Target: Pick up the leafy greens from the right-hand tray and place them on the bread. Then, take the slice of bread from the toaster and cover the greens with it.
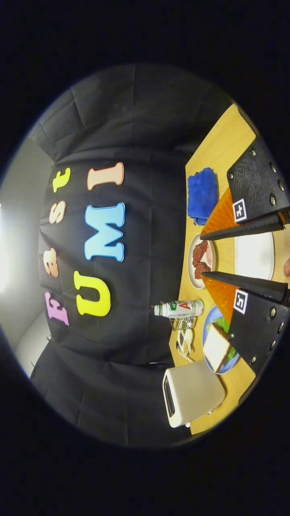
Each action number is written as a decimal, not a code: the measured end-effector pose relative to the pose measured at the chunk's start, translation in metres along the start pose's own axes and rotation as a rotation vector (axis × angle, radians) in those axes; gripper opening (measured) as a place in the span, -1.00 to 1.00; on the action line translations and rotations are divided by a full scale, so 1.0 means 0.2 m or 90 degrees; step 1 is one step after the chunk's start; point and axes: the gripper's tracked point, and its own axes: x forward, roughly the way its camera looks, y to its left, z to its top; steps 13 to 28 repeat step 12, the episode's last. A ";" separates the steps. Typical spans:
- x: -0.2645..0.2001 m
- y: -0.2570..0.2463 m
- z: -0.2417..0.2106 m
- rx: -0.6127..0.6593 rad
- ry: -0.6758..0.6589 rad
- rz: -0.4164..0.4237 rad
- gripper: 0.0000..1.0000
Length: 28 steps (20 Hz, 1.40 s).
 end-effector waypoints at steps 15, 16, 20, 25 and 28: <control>-0.15 -0.81 -0.07 -0.071 -0.060 0.007 -0.07; -0.15 -0.81 -0.07 -0.071 -0.060 0.007 -0.07; -0.15 -0.81 -0.07 -0.071 -0.060 0.007 -0.07; -0.15 -0.81 -0.07 -0.071 -0.060 0.007 -0.07; -0.15 -0.81 -0.07 -0.071 -0.060 0.007 -0.07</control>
